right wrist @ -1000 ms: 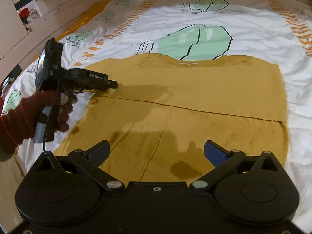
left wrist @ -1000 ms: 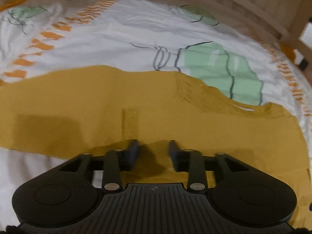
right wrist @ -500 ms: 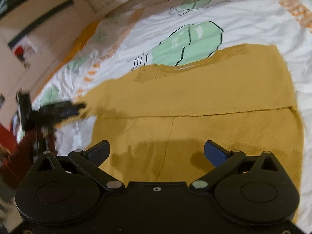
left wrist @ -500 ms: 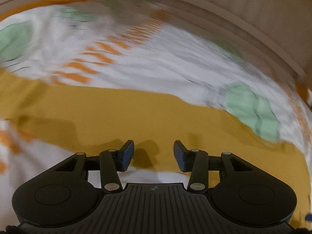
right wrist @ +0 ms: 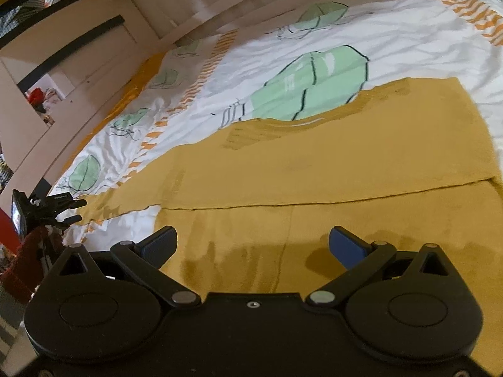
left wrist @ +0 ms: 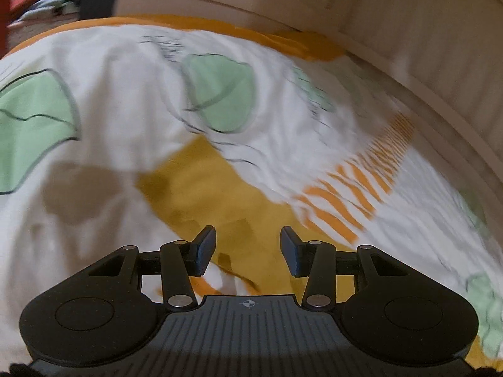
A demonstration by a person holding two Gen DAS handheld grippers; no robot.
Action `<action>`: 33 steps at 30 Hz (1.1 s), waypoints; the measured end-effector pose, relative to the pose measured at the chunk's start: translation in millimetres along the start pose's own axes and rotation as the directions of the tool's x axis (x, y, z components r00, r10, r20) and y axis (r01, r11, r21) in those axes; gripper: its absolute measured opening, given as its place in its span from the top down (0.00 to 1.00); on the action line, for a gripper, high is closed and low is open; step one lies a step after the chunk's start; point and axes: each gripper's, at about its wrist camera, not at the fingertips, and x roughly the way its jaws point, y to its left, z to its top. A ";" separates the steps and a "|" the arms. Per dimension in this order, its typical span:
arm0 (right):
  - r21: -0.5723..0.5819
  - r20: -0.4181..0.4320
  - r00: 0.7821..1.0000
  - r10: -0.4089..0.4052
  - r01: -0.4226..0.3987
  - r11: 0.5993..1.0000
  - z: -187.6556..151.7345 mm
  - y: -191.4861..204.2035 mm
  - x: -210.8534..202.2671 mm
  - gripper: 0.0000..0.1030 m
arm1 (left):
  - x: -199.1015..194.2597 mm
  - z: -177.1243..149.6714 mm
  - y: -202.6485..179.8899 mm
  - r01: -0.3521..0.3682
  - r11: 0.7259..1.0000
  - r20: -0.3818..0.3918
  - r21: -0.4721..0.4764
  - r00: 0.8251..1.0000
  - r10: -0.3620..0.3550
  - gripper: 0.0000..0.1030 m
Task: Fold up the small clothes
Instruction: 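Reach the left tool to the other sleeve cuff and grasp it, then fold the held sleeve across the sweater body with the left tool, then open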
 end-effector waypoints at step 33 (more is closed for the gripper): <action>0.018 -0.031 0.999 -0.038 0.039 0.999 0.0 -1.2 4.3 0.00 | -19.3 16.4 -31.3 0.236 0.970 0.082 0.057 0.967 -0.240 0.94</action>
